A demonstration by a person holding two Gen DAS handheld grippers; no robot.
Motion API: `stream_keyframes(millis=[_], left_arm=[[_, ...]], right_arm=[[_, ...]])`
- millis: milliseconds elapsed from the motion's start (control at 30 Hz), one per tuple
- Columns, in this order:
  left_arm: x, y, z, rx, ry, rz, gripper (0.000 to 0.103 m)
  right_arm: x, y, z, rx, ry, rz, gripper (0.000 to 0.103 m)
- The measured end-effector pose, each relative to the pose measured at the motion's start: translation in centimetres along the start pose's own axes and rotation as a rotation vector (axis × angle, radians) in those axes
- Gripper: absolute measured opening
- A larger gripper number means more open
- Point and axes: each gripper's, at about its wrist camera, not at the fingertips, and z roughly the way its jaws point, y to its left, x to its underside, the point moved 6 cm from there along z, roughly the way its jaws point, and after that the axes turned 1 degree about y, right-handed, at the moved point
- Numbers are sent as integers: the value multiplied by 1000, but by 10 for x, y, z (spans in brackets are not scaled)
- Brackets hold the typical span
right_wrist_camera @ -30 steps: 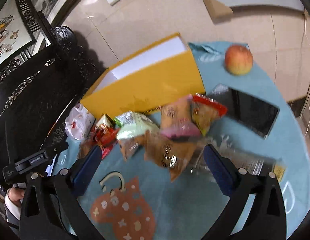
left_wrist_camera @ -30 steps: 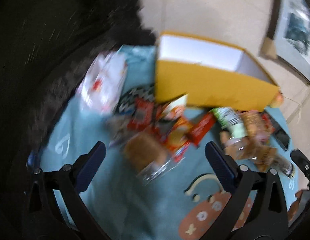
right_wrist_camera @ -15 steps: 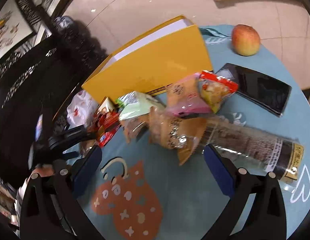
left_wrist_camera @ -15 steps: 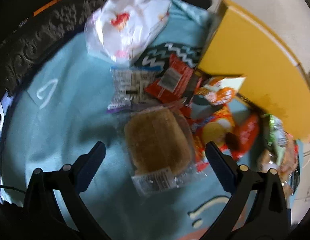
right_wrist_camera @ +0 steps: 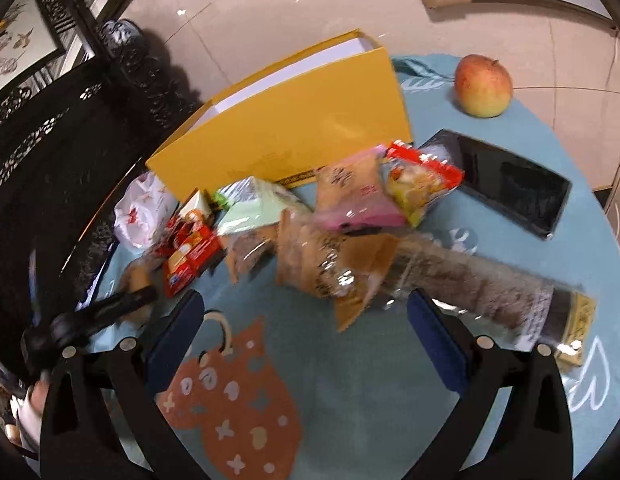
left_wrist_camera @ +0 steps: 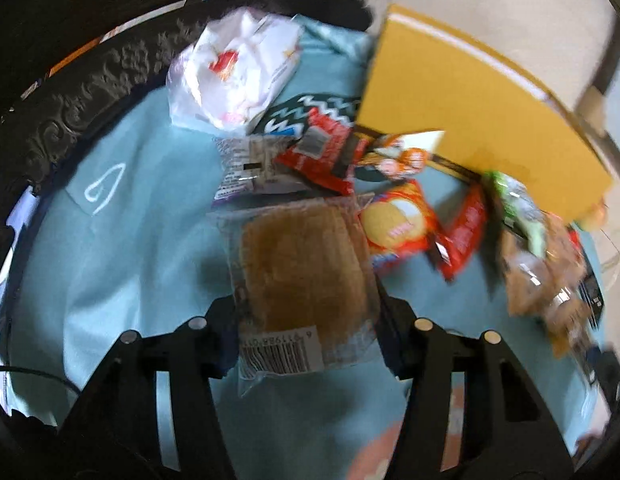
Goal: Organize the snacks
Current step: 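Grasp a wrapped bread roll with left tool while right grasps the long dark biscuit pack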
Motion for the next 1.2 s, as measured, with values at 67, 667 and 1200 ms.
stream_keyframes(millis=[67, 667, 1200], left_arm=[[5, -7, -14, 33, -37, 31, 56], [25, -63, -2, 225, -82, 269, 56], [29, -61, 6, 213, -34, 266, 57]], right_arm=[[-6, -9, -7, 6, -24, 23, 102], [-2, -62, -1, 159, 247, -353, 102], [23, -73, -8, 219, 323, -202, 37]])
